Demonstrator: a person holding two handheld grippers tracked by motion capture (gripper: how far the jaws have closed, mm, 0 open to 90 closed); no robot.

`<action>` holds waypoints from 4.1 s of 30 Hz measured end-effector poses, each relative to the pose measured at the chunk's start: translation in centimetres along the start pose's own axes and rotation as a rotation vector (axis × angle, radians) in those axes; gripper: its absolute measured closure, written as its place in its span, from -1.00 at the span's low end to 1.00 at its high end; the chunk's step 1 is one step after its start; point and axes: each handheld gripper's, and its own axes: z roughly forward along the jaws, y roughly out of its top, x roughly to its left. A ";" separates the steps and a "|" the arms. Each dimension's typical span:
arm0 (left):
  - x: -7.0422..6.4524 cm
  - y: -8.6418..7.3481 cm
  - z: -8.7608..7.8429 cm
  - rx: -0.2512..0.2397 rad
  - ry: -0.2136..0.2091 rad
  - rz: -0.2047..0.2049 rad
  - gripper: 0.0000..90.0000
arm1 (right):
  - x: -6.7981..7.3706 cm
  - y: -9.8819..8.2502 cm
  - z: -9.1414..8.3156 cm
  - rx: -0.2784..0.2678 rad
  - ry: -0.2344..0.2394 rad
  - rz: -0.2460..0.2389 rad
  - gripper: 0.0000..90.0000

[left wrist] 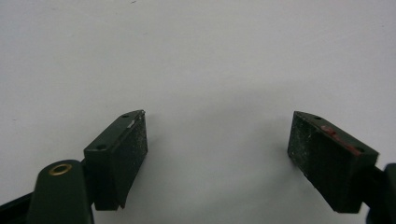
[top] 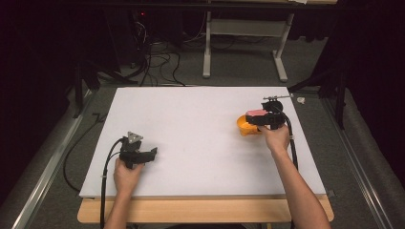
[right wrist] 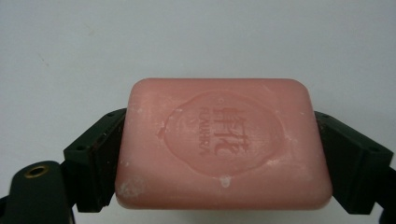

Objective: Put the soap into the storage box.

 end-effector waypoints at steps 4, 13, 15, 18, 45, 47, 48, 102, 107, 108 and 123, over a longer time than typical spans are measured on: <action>0.0 0.0 0.0 0.000 0.000 0.000 -0.55 | 0.3 0.0 0.4 0.009 -0.005 -0.001 -0.70; 0.0 0.0 0.0 0.000 -0.002 -0.001 -0.55 | 0.4 0.0 1.4 0.037 -0.009 0.022 -0.70; 0.0 0.0 0.0 0.000 -0.002 -0.001 -0.55 | 0.4 -0.1 1.6 0.045 -0.018 0.024 -0.70; 0.0 0.0 0.0 0.000 -0.001 -0.001 -0.55 | 0.3 -0.1 1.8 0.050 -0.022 0.030 -0.70; 0.0 0.0 0.0 0.000 0.000 0.000 -0.55 | 0.5 -0.3 3.4 0.093 -0.054 0.046 -0.70; 0.0 0.0 0.0 0.002 -0.001 0.000 -0.55 | 0.5 -0.4 3.5 0.100 -0.058 0.052 -0.70; 0.0 0.0 0.0 0.002 -0.001 0.000 -0.55 | 0.5 -0.4 3.6 0.102 -0.060 0.055 -0.70; 0.0 0.0 0.0 -0.001 -0.001 -0.002 -0.55 | 0.6 -3.0 -4.1 -0.204 0.100 -0.050 -0.46; 0.0 0.0 0.0 -0.001 -0.001 -0.002 -0.55 | 0.3 -3.7 -4.9 -0.221 0.101 -0.065 -0.45; 0.0 0.0 0.0 -0.002 0.000 -0.002 -0.55 | 0.3 -3.8 -5.1 -0.227 0.099 -0.070 -0.44; 0.0 0.0 0.0 -0.002 0.001 -0.002 -0.55 | -0.1 -6.5 -7.3 -0.271 0.126 -0.101 -0.41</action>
